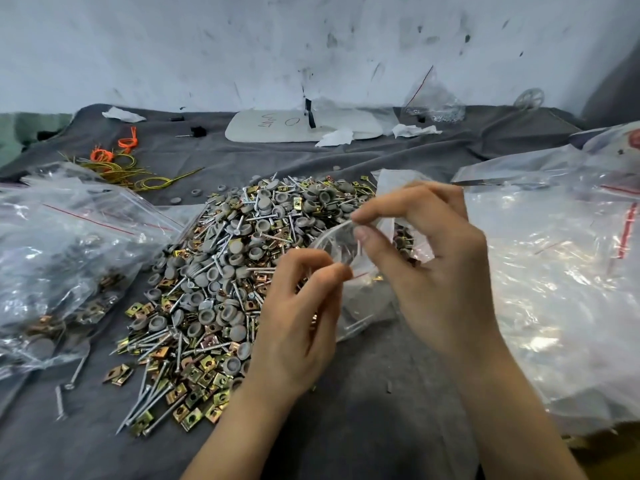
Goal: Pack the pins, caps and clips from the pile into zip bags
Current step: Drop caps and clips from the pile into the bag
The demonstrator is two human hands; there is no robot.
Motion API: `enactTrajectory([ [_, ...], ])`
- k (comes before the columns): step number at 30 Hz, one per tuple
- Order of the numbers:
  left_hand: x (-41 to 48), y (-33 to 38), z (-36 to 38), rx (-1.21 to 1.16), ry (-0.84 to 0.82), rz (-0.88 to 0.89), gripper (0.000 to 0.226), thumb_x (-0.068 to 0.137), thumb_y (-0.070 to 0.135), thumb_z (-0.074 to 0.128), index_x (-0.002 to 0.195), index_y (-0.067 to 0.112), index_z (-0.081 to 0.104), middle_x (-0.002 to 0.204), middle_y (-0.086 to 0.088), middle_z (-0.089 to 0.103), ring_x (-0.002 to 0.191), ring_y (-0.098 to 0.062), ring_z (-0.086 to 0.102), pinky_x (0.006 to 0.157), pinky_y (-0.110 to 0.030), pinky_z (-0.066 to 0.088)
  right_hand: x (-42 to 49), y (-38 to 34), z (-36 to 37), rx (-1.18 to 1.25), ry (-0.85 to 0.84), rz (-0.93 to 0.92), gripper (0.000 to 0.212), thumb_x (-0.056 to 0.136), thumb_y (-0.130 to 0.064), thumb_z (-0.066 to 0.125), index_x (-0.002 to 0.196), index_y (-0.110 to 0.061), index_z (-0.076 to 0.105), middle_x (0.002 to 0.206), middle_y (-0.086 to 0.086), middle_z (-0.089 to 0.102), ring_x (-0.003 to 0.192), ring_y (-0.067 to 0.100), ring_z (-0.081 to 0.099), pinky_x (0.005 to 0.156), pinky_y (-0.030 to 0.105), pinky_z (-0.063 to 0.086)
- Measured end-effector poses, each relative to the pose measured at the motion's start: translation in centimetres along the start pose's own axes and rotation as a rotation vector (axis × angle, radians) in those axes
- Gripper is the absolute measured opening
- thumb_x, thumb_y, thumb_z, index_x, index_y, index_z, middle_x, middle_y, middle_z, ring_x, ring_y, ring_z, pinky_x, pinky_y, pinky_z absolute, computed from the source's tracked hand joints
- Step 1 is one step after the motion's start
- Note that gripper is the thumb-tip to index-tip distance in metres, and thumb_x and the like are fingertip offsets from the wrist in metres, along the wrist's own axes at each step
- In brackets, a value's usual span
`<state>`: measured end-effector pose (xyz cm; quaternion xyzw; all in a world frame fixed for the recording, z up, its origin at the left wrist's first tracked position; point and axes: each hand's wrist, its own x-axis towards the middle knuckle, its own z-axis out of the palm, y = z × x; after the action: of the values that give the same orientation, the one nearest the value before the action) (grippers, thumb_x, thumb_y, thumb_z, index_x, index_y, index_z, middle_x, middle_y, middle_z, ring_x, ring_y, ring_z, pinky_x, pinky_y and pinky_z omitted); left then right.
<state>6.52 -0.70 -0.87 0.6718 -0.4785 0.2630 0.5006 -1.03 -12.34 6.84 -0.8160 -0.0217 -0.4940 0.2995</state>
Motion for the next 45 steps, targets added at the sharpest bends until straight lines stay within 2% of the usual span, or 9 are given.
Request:
enactTrajectory([
  [3, 0.1, 0.1, -0.2, 0.013, 0.052, -0.014, 0.019, 0.105, 0.023, 0.039, 0.108, 0.014, 0.055, 0.103, -0.001, 0.050, 0.094, -0.005, 0.049, 0.083, -0.013, 0.037, -0.1, 0.9, -0.5, 0.054, 0.060, 0.105, 0.014, 0.087, -0.016, 0.065, 0.100, -0.022, 0.066, 0.099, -0.005, 0.064, 0.097, 0.015, 0.057, 0.084, 0.016, 0.043],
  [6, 0.2, -0.1, -0.2, 0.016, 0.122, -0.049, 0.013, 0.102, 0.019, 0.044, 0.107, 0.013, 0.055, 0.103, 0.001, 0.049, 0.096, 0.002, 0.047, 0.084, -0.009, 0.036, 0.0, 3.1, -1.5, 0.157, 0.265, 0.359, 0.023, 0.089, -0.012, 0.061, 0.088, -0.034, 0.064, 0.086, -0.013, 0.067, 0.077, 0.005, 0.062, 0.066, 0.011, 0.045],
  [11, 0.3, -0.3, -0.5, 0.007, 0.226, -0.109, 0.014, 0.097, 0.009, 0.045, 0.107, 0.013, 0.053, 0.102, 0.001, 0.049, 0.096, 0.004, 0.047, 0.084, -0.010, 0.036, -2.2, 7.6, -0.8, -0.372, -0.401, 0.814, 0.019, 0.084, -0.014, 0.070, 0.078, -0.030, 0.060, 0.087, 0.001, 0.068, 0.075, 0.016, 0.062, 0.062, 0.022, 0.043],
  [14, 0.4, -0.6, -0.7, 0.018, 0.276, -0.128, 0.013, 0.098, 0.008, 0.045, 0.107, 0.013, 0.054, 0.100, 0.004, 0.048, 0.096, 0.006, 0.047, 0.084, -0.011, 0.036, -2.5, 7.8, -0.4, -0.511, -0.519, 0.866, 0.018, 0.079, -0.017, 0.072, 0.075, -0.028, 0.058, 0.091, 0.006, 0.067, 0.086, 0.029, 0.062, 0.071, 0.030, 0.048],
  [21, 0.4, -0.7, -0.8, 0.033, 0.276, -0.132, 0.012, 0.098, 0.009, 0.045, 0.106, 0.013, 0.053, 0.098, 0.007, 0.048, 0.095, 0.006, 0.046, 0.083, -0.012, 0.035, -3.0, 7.5, 0.4, -0.598, -0.456, 0.753, 0.015, 0.081, -0.017, 0.066, 0.095, -0.018, 0.065, 0.093, 0.006, 0.066, 0.080, 0.027, 0.055, 0.064, 0.028, 0.037],
  [27, 0.3, 0.0, -0.3, 0.053, 0.138, -0.037, 0.010, 0.101, 0.016, 0.047, 0.104, 0.013, 0.056, 0.103, -0.005, 0.049, 0.100, 0.003, 0.046, 0.086, -0.009, 0.035, -1.3, 6.9, -0.4, -0.134, -0.018, 0.457, 0.020, 0.080, 0.001, 0.063, 0.081, -0.018, 0.065, 0.087, -0.003, 0.059, 0.071, 0.002, 0.054, 0.065, 0.006, 0.039],
  [32, 0.0, 0.1, 0.1, 0.042, 0.018, -0.012, 0.011, 0.100, 0.017, 0.049, 0.105, 0.012, 0.058, 0.108, -0.003, 0.048, 0.099, -0.015, 0.052, 0.086, -0.019, 0.042, 0.3, 3.6, -1.3, 0.352, 0.200, 0.350, 0.022, 0.075, -0.006, 0.056, 0.079, -0.027, 0.057, 0.078, -0.002, 0.060, 0.076, 0.014, 0.060, 0.071, 0.019, 0.047],
  [37, -0.3, 0.1, 0.0, 0.041, 0.003, -0.002, 0.012, 0.100, 0.016, 0.049, 0.108, 0.013, 0.058, 0.108, -0.003, 0.048, 0.098, -0.013, 0.051, 0.087, -0.019, 0.040, 0.6, 0.0, -0.8, 0.340, 0.043, 0.072, 0.016, 0.075, -0.004, 0.052, 0.081, -0.019, 0.055, 0.078, -0.002, 0.057, 0.080, 0.017, 0.057, 0.073, 0.024, 0.045],
  [45, 0.0, 0.1, 0.5, 0.042, 0.026, -0.090, 0.014, 0.098, 0.015, 0.047, 0.107, 0.013, 0.058, 0.105, 0.000, 0.048, 0.095, -0.010, 0.050, 0.084, -0.013, 0.038, -1.0, 1.3, 2.1, 0.091, -0.025, 0.271, 0.010, 0.073, -0.004, 0.056, 0.075, -0.013, 0.059, 0.074, -0.017, 0.052, 0.084, 0.014, 0.052, 0.074, 0.021, 0.041],
])
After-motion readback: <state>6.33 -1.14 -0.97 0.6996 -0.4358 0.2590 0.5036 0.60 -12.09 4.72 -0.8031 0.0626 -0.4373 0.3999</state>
